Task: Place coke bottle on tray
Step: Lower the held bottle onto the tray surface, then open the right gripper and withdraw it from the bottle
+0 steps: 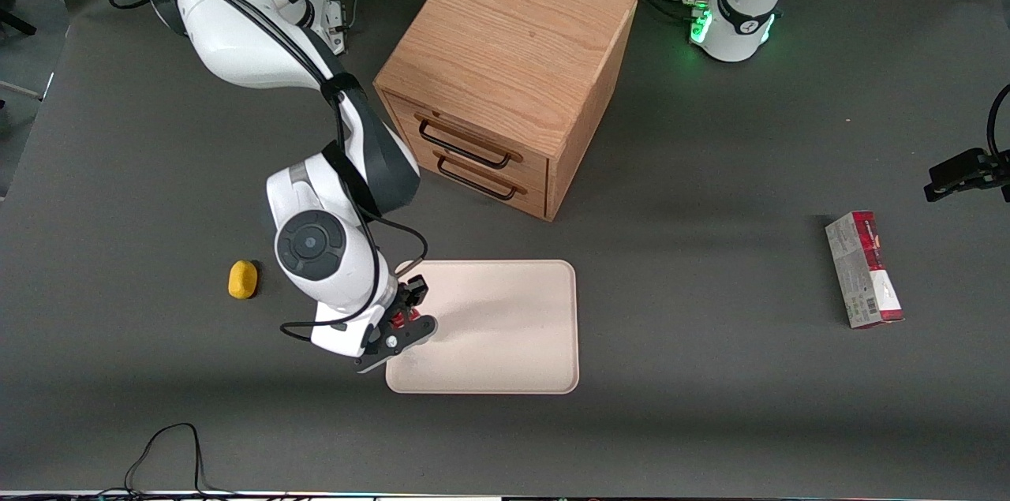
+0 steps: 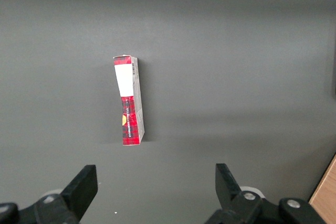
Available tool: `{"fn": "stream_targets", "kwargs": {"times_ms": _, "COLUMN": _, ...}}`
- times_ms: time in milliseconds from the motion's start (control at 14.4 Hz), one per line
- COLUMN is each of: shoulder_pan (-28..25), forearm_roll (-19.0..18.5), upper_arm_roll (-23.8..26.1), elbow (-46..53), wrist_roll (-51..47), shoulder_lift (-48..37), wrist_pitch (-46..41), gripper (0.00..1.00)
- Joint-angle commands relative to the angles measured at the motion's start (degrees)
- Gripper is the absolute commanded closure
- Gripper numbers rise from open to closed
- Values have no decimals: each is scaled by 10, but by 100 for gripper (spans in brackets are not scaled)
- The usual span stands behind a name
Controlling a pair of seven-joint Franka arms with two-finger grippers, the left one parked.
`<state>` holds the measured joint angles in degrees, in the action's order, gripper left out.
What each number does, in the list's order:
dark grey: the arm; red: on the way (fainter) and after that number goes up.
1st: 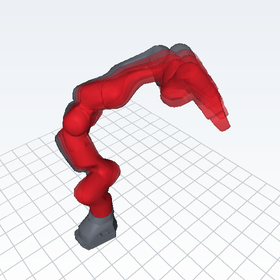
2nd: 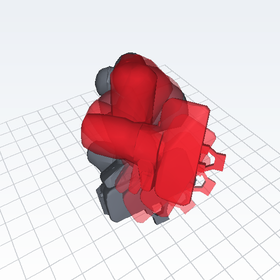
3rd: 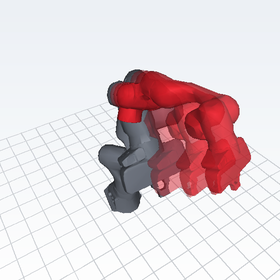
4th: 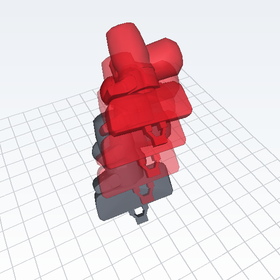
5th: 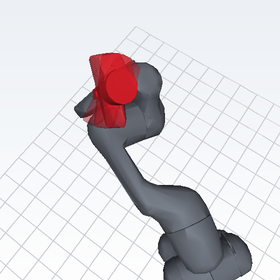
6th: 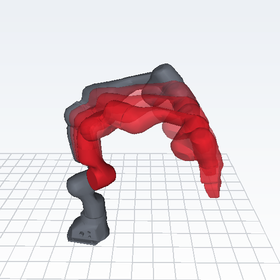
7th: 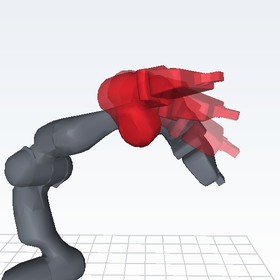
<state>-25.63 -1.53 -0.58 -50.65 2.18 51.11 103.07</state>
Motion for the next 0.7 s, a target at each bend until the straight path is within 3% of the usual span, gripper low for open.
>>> {"fn": "stream_targets", "kwargs": {"times_ms": 0, "shoulder_pan": 2, "forearm_roll": -12, "upper_arm_roll": 7, "elbow": 22, "wrist_roll": -2, "shoulder_lift": 30, "wrist_pitch": 19, "gripper": 100}}
{"fn": "stream_targets", "kwargs": {"times_ms": 278, "shoulder_pan": 3, "forearm_roll": -13, "upper_arm_roll": 5, "elbow": 20, "wrist_roll": -3, "shoulder_lift": 38, "wrist_pitch": 30, "gripper": 100}}
{"fn": "stream_targets", "kwargs": {"times_ms": 418, "shoulder_pan": 3, "forearm_roll": -12, "upper_arm_roll": 5, "elbow": 20, "wrist_roll": -14, "shoulder_lift": 38, "wrist_pitch": 31, "gripper": 1}}
{"fn": "stream_targets", "kwargs": {"times_ms": 627, "shoulder_pan": 3, "forearm_roll": -9, "upper_arm_roll": 3, "elbow": 19, "wrist_roll": -15, "shoulder_lift": 17, "wrist_pitch": 21, "gripper": 0}}
